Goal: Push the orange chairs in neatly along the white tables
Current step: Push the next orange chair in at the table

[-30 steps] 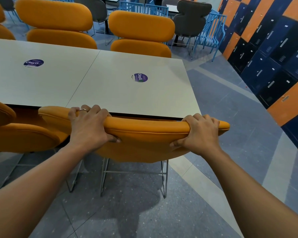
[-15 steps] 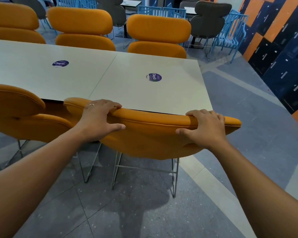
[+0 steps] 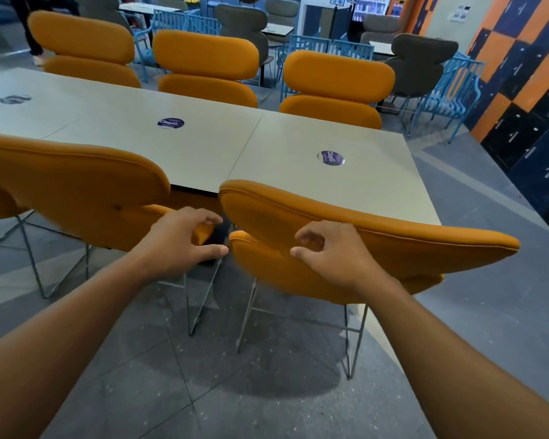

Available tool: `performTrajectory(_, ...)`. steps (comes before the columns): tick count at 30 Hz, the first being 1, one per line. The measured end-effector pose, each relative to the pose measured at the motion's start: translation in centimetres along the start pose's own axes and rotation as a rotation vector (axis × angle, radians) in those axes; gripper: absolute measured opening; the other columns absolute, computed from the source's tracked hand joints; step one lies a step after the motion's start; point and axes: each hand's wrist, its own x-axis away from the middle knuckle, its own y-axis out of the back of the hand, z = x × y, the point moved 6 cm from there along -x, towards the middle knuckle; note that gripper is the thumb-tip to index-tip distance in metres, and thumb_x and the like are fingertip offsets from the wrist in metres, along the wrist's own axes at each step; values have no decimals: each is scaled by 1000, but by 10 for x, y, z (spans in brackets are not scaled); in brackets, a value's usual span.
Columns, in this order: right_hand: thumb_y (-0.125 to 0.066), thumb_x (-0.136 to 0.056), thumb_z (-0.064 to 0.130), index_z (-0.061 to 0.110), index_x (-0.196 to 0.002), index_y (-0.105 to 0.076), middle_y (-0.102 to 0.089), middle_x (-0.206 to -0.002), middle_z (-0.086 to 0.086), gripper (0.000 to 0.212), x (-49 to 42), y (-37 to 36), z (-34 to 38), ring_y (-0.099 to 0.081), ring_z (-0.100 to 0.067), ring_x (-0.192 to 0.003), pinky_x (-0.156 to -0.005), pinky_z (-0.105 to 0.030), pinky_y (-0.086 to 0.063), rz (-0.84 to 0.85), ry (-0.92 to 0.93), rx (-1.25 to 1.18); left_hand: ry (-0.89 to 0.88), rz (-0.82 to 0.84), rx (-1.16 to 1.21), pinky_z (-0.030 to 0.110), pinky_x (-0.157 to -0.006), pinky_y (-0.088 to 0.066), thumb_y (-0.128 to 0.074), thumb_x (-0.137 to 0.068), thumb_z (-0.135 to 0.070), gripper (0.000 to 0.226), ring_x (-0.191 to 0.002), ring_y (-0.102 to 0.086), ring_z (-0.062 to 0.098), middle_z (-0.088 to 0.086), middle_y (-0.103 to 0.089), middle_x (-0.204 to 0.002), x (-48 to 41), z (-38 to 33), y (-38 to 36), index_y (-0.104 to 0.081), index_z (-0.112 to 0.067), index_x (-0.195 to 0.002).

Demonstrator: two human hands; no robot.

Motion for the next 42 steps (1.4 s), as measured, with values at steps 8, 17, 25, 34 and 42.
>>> performTrajectory(8,-70,-90,44,30,-116,-68,-65,-103,15,29,-24,-81,118,-59,-6,-94,-85,-35,-56,105,59,-64,56,-27,26,37,-94,-46,-64,-68,-59,62,-113,-49,9,-7,-56,-131,60,102,63,-55,-34,-124)
performTrajectory(17,-71,-90,41,30,-121,-66,-63,-101,16,34,-56,-134,197,-58,-4,-87,-76,-23,-50,127,106,-125,121,-105,-9,48,-99,-44,-67,-73,-54,59,-123,-48,21,-2,-54,-133,85,181,128,-54,-32,-126)
performTrajectory(25,-69,-89,47,34,-128,-61,-62,-125,8,43,-124,-146,231,-54,-12,-110,-93,-39,-52,-33,145,-86,95,-228,-21,42,-92,-45,-68,-78,-44,49,-119,-52,22,3,-59,-127,51,230,173,-59,-25,-122)
performTrajectory(34,-65,-83,64,39,-140,-49,-49,-147,6,64,-237,-156,254,-40,-19,-135,-107,-48,-30,-198,132,32,139,-158,-121,55,-100,-41,-60,-64,-67,76,-127,-43,30,6,-47,-139,-48,293,216,-48,-36,-132)
performTrajectory(42,-67,-76,73,41,-145,-42,-48,-150,7,80,-306,-184,268,-43,-20,-136,-111,-56,-35,103,85,3,159,-15,-309,62,-107,-30,-60,-57,-74,95,-138,-32,31,3,-38,-149,-123,347,227,-34,-42,-142)
